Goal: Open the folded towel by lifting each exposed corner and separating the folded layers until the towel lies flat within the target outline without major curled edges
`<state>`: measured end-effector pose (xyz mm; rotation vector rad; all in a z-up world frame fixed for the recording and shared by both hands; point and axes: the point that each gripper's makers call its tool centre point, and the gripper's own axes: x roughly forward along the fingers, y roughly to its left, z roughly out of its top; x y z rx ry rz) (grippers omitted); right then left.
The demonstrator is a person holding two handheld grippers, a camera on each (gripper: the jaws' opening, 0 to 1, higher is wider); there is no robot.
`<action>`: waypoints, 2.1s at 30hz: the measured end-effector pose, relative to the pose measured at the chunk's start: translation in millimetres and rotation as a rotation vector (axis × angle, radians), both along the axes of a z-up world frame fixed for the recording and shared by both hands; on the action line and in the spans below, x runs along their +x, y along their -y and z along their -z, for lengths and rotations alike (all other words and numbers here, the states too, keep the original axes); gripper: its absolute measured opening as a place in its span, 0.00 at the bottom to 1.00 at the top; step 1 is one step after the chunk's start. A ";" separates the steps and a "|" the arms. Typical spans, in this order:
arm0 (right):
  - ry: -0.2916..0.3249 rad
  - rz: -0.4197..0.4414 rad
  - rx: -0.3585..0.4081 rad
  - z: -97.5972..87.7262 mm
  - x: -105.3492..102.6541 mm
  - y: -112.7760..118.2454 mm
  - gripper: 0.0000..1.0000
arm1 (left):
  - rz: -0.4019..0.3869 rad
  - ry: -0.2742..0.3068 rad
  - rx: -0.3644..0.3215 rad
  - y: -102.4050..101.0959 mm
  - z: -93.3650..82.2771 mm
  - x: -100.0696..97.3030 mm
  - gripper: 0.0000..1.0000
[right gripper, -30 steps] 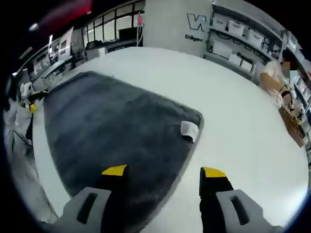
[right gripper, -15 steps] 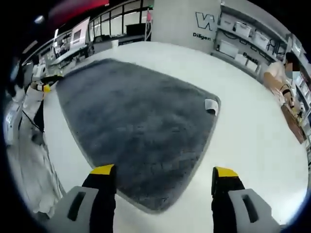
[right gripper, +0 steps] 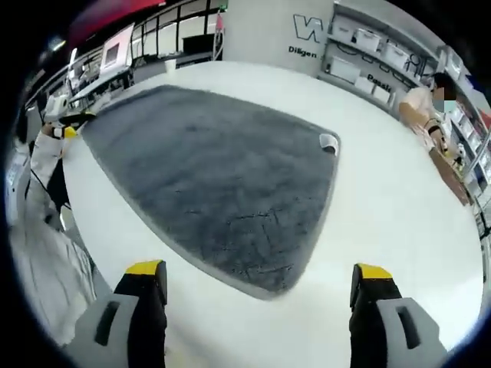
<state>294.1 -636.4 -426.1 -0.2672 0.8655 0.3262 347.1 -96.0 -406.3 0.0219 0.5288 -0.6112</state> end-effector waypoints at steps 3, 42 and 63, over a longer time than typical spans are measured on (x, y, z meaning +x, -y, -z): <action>0.013 0.018 0.020 -0.5 -1.0 -0.2 0.99 | -0.003 0.001 0.000 -1.4 -0.8 0.0 0.99; 0.045 0.263 0.044 21.6 3.7 38.2 0.08 | -0.038 -0.016 -0.003 -14.0 11.7 -3.3 0.99; 0.102 0.288 0.014 3.5 -2.7 45.7 0.26 | -0.040 -0.014 -0.003 -15.1 9.1 -5.5 0.99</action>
